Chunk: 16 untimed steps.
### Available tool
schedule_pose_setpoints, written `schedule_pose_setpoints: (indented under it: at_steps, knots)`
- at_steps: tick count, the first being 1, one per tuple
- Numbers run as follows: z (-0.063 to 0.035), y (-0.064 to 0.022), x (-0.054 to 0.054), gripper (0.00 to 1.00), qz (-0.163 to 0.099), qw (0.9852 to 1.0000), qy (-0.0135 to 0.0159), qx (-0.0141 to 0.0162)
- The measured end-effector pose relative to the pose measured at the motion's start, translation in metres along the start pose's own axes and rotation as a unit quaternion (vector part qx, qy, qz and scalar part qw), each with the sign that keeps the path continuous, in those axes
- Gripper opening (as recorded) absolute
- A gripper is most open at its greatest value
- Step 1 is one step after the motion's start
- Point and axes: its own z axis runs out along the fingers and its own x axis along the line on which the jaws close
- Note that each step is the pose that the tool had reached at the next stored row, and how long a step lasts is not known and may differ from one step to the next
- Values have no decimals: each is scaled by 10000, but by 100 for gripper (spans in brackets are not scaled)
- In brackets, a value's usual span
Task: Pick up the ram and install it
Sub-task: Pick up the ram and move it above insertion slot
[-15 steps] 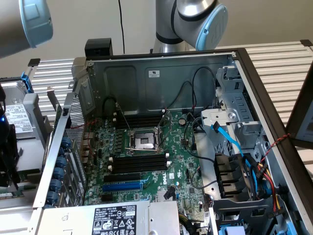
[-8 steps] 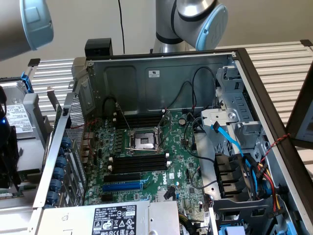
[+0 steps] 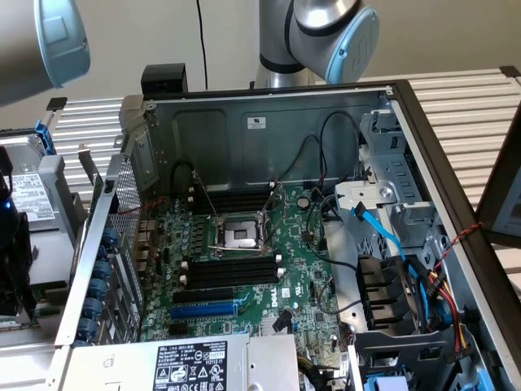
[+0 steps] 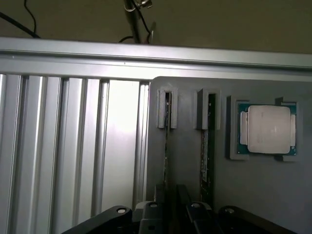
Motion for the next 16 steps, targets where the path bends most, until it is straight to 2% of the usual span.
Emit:
schedule_pose_setpoints:
  at_steps: [7, 9, 11, 16]
  knots:
    - [2, 0, 0, 24, 0, 10000, 1, 0]
    - [2, 0, 0, 22, 0, 10000, 1, 0]
    - [2, 0, 0, 12, 0, 10000, 0, 0]
    - [2, 0, 0, 12, 0, 10000, 1, 1]
